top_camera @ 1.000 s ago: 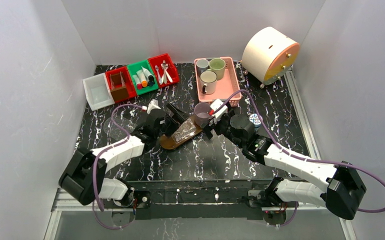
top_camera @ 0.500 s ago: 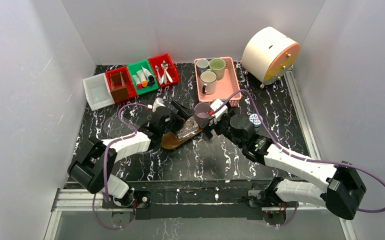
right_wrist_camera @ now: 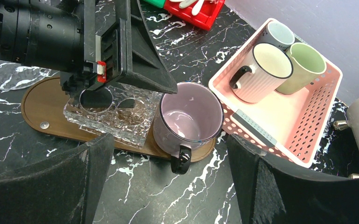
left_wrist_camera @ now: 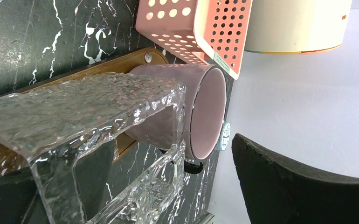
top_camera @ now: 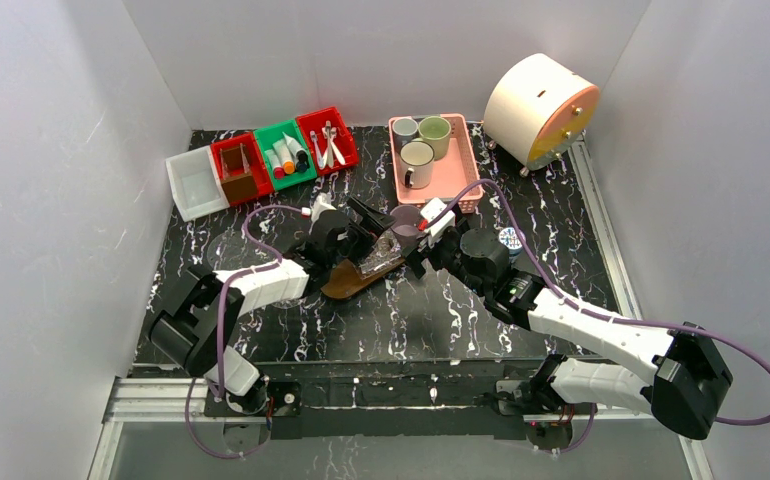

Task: Prepare toiletry sets of a toothbrush and toothpaste on the tray
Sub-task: Adjust the toothpaste holder on the tray.

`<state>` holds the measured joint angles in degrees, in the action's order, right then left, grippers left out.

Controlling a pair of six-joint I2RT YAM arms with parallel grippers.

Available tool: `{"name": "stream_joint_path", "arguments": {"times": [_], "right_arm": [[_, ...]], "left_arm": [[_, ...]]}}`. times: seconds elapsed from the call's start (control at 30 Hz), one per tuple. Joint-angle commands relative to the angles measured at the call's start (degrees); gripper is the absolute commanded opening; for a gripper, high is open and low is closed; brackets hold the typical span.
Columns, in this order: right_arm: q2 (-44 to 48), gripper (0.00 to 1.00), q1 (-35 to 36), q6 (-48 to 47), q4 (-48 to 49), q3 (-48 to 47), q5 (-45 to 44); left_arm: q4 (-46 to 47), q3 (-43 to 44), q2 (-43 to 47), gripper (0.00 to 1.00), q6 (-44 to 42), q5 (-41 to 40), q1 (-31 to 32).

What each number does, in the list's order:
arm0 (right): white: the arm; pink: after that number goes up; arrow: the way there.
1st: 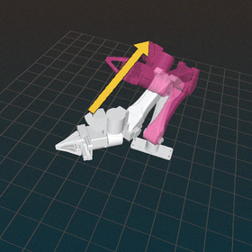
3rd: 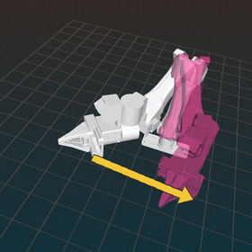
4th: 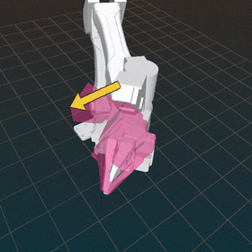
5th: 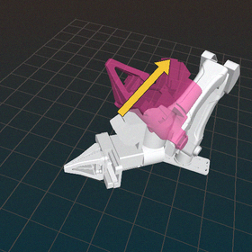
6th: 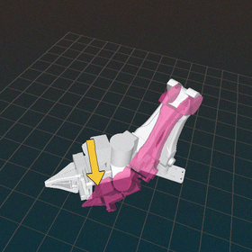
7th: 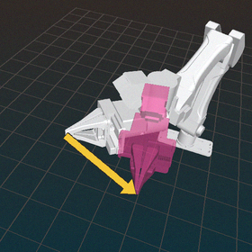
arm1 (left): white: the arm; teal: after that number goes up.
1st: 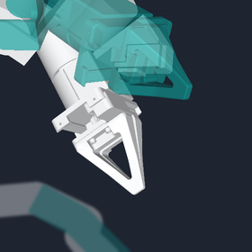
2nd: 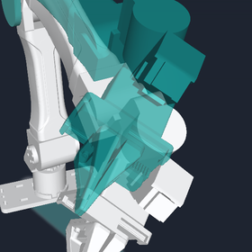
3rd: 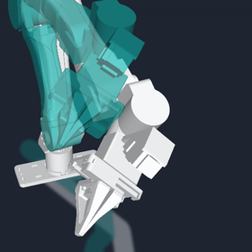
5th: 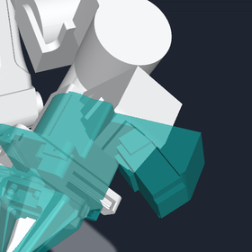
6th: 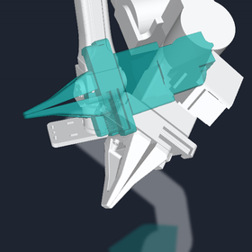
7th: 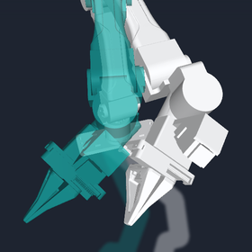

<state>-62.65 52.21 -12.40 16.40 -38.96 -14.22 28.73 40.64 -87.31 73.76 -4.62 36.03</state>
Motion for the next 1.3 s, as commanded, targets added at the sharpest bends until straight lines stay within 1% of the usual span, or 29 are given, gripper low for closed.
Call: {"name": "stream_joint_path", "arguments": {"times": [0.0, 0.23, 0.33, 0.4, 0.53, 0.97, 1.07, 1.27], "right_arm": [[1.3, 0.99, -0.1, -0.6, 2.1, -0.7, -0.3], [1.4, 0.99, -0.1, -0.6, 2.3, -0.5, -0.2], [1.3, 0.99, -0.1, -0.7, 2.3, -0.5, 0.0], [1.3, 0.99, -0.1, -0.8, 2.2, -0.4, 0.0], [1.6, 0.99, -0.1, -1.0, 2.2, -0.5, -0.1], [1.8, 0.99, -0.1, -1.0, 2.0, -0.3, -0.6], [1.7, 0.99, -0.1, -1.0, 1.9, -0.4, -0.5], [2.1, 0.99, -0.1, -1.0, 1.8, -0.5, -0.4]], "left_arm": [[1.8, 1.7, -0.7, 0.93, 0.7, -1.2, 0.6], [0.8, -0.1, 1.3, 0.94, 0.5, -2.0, 0.7], [-1.6, -0.4, 2.3, 0.95, -0.2, -2.4, 0.7], [-3.4, -0.5, 3.2, 0.98, -0.9, -2.8, 0.7], [-6.3, -0.8, 5.3, 0.98, -2.0, -4.2, 0.7], [-7.0, -5.1, 8.9, 0.98, -2.7, -4.1, 0.7], [-8.7, -5.1, 10.5, 0.98, -3.6, -4.4, 0.7], [-14.5, -6.5, 15.7, 0.98, -5.7, -7.5, 0.7]]}}
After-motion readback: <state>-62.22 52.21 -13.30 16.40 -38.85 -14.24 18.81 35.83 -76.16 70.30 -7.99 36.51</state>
